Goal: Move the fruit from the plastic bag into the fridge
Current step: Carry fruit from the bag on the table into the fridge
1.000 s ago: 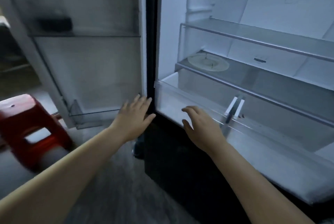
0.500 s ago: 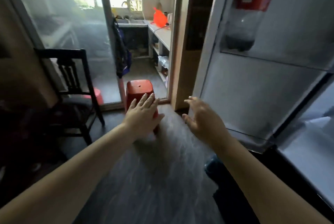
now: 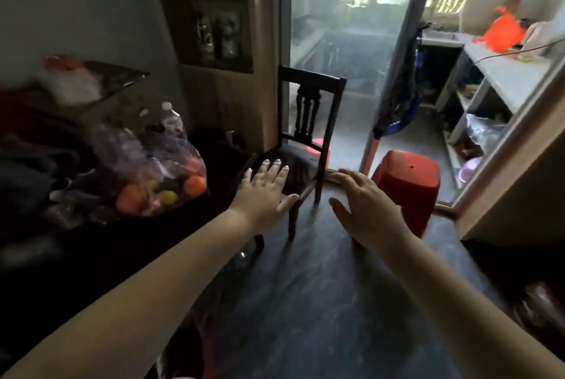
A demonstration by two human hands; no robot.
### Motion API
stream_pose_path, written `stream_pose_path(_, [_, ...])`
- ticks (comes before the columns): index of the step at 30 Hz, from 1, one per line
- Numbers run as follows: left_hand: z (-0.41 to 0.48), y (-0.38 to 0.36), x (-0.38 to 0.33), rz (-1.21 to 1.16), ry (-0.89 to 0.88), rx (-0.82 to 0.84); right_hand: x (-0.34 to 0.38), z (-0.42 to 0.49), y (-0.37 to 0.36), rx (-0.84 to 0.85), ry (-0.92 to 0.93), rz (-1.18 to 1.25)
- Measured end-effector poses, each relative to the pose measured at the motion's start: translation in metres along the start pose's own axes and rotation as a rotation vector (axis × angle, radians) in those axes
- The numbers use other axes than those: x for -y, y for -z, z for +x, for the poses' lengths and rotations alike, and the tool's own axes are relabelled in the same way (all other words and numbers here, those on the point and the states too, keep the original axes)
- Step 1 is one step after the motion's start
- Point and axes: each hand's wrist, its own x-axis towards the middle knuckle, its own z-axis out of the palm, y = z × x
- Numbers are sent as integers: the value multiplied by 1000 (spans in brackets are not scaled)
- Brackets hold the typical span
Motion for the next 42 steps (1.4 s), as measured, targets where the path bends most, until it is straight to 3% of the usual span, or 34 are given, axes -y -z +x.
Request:
stream_pose_path(17, [37, -53, 125, -40, 598, 83, 11, 204, -116, 259, 477, 118])
stream_pose_path(25, [25, -86, 175, -105, 812, 82, 48, 252, -195, 444, 652, 149])
stream_pose_path(31, [37, -94, 261, -99, 834, 44, 109, 303, -251, 481, 736, 149])
stream_pose_path(42, [75, -132, 387, -58, 671, 61, 170, 376, -350, 623, 693, 54])
